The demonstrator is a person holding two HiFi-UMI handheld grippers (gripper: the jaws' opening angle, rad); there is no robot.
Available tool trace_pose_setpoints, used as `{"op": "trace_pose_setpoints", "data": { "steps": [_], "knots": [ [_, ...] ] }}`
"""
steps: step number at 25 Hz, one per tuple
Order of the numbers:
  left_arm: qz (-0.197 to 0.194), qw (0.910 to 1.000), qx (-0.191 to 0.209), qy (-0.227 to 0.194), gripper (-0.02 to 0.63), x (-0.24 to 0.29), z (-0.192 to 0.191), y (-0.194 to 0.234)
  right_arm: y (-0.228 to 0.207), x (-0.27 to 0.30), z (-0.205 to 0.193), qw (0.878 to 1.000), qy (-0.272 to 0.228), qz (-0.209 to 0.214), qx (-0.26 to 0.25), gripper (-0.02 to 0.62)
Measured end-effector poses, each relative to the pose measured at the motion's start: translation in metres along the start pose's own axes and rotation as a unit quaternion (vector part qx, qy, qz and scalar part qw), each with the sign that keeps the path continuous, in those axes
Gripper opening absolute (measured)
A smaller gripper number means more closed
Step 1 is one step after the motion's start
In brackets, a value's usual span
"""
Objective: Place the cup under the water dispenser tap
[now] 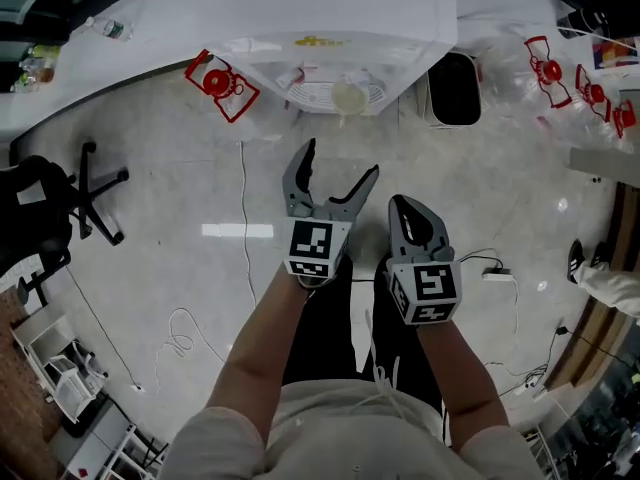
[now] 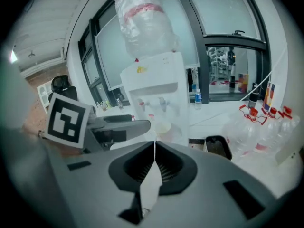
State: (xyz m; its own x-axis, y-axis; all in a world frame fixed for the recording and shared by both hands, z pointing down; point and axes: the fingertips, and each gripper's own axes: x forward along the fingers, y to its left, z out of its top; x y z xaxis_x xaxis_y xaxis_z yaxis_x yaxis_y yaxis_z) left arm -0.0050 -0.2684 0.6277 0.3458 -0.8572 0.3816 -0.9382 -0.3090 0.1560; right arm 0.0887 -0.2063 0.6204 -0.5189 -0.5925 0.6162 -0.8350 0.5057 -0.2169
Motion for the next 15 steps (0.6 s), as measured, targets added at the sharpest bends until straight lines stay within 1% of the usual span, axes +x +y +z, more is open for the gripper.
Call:
{"op": "trace_pose_setpoints", "data": {
  "steps": [1, 2, 3, 4, 6, 8, 9, 10, 12, 13, 15],
  "knots": [
    [0.004, 1.0, 0.002, -0.001, 0.441, -0.011, 0.01, -0.003, 0.001, -0.007, 0.007, 1.0, -0.004, -0.002, -0.003, 0.029],
    [0.017, 0.9998, 0.007, -0.007, 0.351, -0.022, 0.022, -0.003, 0.001, -0.013, 0.014, 1.0, -0.009, -0.004, -0.006, 0.029],
    [0.036, 0.9991, 0.015, -0.017, 0.212, -0.033, 0.035, -0.001, 0.002, -0.018, 0.021, 1.0, -0.015, -0.006, -0.009, 0.029],
    [0.051, 0.998, 0.023, -0.029, 0.125, -0.044, 0.047, 0.001, 0.004, -0.022, 0.028, 1.0, -0.019, -0.008, -0.012, 0.029],
    [0.06, 0.997, 0.028, -0.039, 0.093, -0.062, 0.067, 0.0, 0.01, -0.032, 0.042, 1.0, -0.026, -0.005, -0.015, 0.029],
    [0.052, 0.9978, 0.028, -0.029, 0.042, -0.077, 0.079, -0.006, 0.021, -0.042, 0.056, 0.999, -0.03, 0.011, -0.012, 0.029],
    [0.042, 0.9984, 0.033, -0.019, 0.02, -0.085, 0.084, -0.012, 0.028, -0.048, 0.064, 0.999, -0.032, 0.023, -0.009, 0.029],
    [0.029, 0.9987, 0.042, -0.011, 0.02, -0.092, 0.091, -0.02, 0.033, -0.055, 0.072, 0.999, -0.033, 0.032, -0.01, 0.029],
    [0.008, 0.998, 0.062, -0.008, 0.019, -0.108, 0.109, -0.034, 0.041, -0.071, 0.092, 0.998, -0.043, 0.044, -0.024, 0.029],
    [0.004, 0.9976, 0.069, -0.012, 0.019, -0.115, 0.12, -0.038, 0.043, -0.079, 0.104, 0.997, -0.053, 0.045, -0.037, 0.029],
    [0.006, 0.9978, 0.063, -0.021, 0.018, -0.131, 0.143, -0.043, 0.047, -0.098, 0.128, 0.994, -0.072, 0.039, -0.067, 0.029]
  ]
}}
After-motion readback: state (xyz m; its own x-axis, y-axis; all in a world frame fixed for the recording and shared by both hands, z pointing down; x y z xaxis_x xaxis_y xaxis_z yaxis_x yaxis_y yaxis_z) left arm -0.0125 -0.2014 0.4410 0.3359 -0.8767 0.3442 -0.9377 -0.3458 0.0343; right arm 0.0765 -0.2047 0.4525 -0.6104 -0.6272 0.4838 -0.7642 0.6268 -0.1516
